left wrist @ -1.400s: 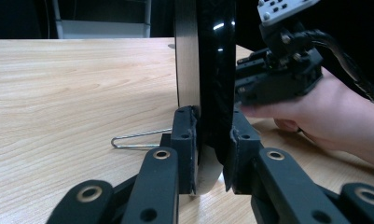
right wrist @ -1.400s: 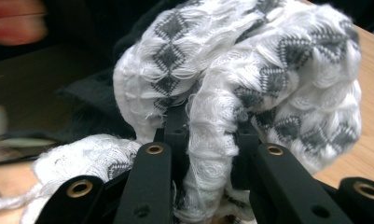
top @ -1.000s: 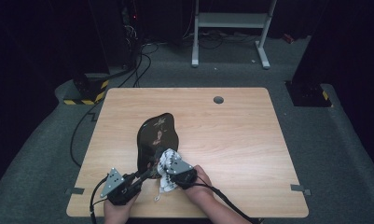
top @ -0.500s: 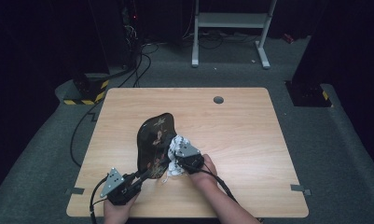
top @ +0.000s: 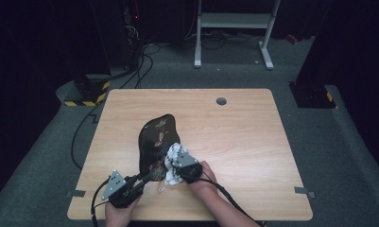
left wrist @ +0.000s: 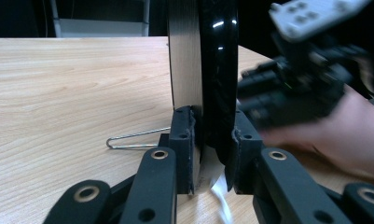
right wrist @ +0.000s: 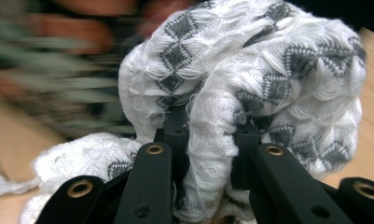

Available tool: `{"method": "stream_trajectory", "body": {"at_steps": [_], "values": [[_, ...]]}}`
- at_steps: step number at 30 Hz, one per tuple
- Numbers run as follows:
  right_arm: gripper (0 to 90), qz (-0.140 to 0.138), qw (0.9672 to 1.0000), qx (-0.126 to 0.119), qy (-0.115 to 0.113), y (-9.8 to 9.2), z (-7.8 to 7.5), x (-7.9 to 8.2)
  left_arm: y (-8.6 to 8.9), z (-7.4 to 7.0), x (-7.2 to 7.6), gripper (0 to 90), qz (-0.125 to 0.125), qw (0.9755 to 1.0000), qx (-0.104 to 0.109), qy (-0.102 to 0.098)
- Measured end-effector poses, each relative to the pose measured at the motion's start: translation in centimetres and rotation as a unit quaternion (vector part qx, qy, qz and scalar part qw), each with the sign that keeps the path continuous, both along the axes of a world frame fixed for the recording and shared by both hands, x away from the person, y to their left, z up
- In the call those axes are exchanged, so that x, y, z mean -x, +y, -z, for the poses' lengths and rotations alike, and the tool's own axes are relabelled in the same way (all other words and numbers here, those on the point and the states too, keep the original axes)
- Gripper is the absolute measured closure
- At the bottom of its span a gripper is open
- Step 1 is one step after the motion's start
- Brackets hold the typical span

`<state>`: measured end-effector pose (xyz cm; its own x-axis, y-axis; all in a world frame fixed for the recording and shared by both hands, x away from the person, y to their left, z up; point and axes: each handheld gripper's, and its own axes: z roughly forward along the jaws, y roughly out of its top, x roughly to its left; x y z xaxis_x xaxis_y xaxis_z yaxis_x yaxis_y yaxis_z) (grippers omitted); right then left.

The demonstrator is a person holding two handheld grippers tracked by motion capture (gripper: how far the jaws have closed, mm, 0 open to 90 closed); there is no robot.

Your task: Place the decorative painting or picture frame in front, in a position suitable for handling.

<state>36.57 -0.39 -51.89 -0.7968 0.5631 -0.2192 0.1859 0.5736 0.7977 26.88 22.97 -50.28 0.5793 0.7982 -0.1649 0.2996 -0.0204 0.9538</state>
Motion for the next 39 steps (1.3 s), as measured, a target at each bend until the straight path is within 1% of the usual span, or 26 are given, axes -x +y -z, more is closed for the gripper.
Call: {"method": "stream_trajectory", "body": {"at_steps": [2, 5, 7, 9, 10, 12, 14, 17, 18, 21, 22, 24, 26, 27, 30, 34, 36, 38, 39], "values": [[75.1, -0.022, 0.9997, 0.001, -0.002, 0.5, 0.1, 1.4, 0.0, 0.0, 0.0, 75.0, 0.0, 1.0, 0.001, 0.001], [75.1, -0.046, 0.9989, -0.005, -0.001, 1.1, 0.0, 2.9, 0.0, 0.0, 0.0, 75.1, -0.001, 1.0, 0.003, 0.002], [75.2, -0.06, 0.9982, -0.003, -0.009, 1.4, -0.2, 3.6, 0.0, 0.0, 0.0, 75.2, -0.002, 1.0, 0.004, 0.003], [75.2, -0.063, 0.9979, -0.006, -0.009, 1.5, -0.4, 3.7, 0.1, 0.0, -0.1, 75.5, -0.002, 1.0, 0.004, 0.004], [75.2, -0.062, 0.998, -0.008, -0.01, 1.4, -0.6, 3.6, 0.1, 0.0, -0.1, 75.6, -0.002, 1.0, 0.004, 0.004], [75.1, -0.052, 0.9984, -0.011, -0.016, 1.2, -0.8, 3.0, 0.1, 0.0, -0.1, 75.7, -0.002, 1.0, 0.003, 0.004], [75.0, -0.036, 0.9991, -0.02, -0.014, 0.8, -1.1, 2.1, 0.1, 0.0, -0.1, 75.7, -0.002, 1.0, 0.004, 0.004], [75.1, -0.001, 0.9995, -0.03, -0.009, 0.0, -1.4, -0.2, 0.0, 0.0, -0.1, 75.4, -0.002, 1.0, 0.003, 0.003], [75.0, 0.01, 0.9995, -0.03, -0.009, -0.3, -1.4, -1.0, 0.0, 0.0, -0.1, 75.2, -0.002, 1.0, 0.003, 0.004], [75.0, 0.046, 0.9984, -0.033, 0.006, -1.1, -1.2, -3.3, 0.0, 0.0, -0.1, 74.9, 0.0, 1.0, 0.001, 0.004], [75.0, 0.063, 0.9973, -0.035, 0.011, -1.4, -1.2, -4.1, 0.0, 0.0, -0.1, 74.9, -0.001, 1.0, 0.001, 0.005], [75.0, 0.078, 0.9959, -0.039, 0.023, -1.9, -1.1, -5.2, 0.0, 0.0, -0.1, 74.9, -0.001, 1.0, 0.003, 0.005], [75.0, 0.086, 0.9951, -0.038, 0.029, -2.2, -1.0, -6.0, 0.0, 0.0, -0.1, 74.8, -0.002, 1.0, 0.0, 0.004], [75.0, 0.085, 0.9952, -0.038, 0.029, -2.4, -1.0, -6.2, -0.1, -0.1, -0.1, 74.8, -0.002, 1.0, -0.002, 0.004], [74.9, 0.086, 0.9951, -0.04, 0.027, -2.5, -1.0, -6.1, -0.1, -0.2, 0.0, 74.9, -0.003, 0.9999, -0.008, 0.007], [74.9, 0.089, 0.9935, -0.069, 0.019, -2.6, -1.7, -6.5, -0.1, -0.3, 0.0, 74.9, -0.004, 0.9999, -0.01, 0.009], [74.7, 0.086, 0.9927, -0.083, 0.016, -2.6, -2.6, -6.6, -0.1, -0.3, -0.1, 74.9, -0.003, 0.9999, -0.012, 0.01], [74.6, 0.079, 0.9925, -0.093, 0.005, -2.5, -3.4, -6.6, -0.2, -0.4, -0.1, 74.9, -0.004, 0.9999, -0.013, 0.011], [74.6, 0.077, 0.9926, -0.094, 0.005, -2.5, -3.7, -6.7, -0.2, -0.4, -0.1, 74.8, -0.003, 0.9998, -0.013, 0.011]]}}
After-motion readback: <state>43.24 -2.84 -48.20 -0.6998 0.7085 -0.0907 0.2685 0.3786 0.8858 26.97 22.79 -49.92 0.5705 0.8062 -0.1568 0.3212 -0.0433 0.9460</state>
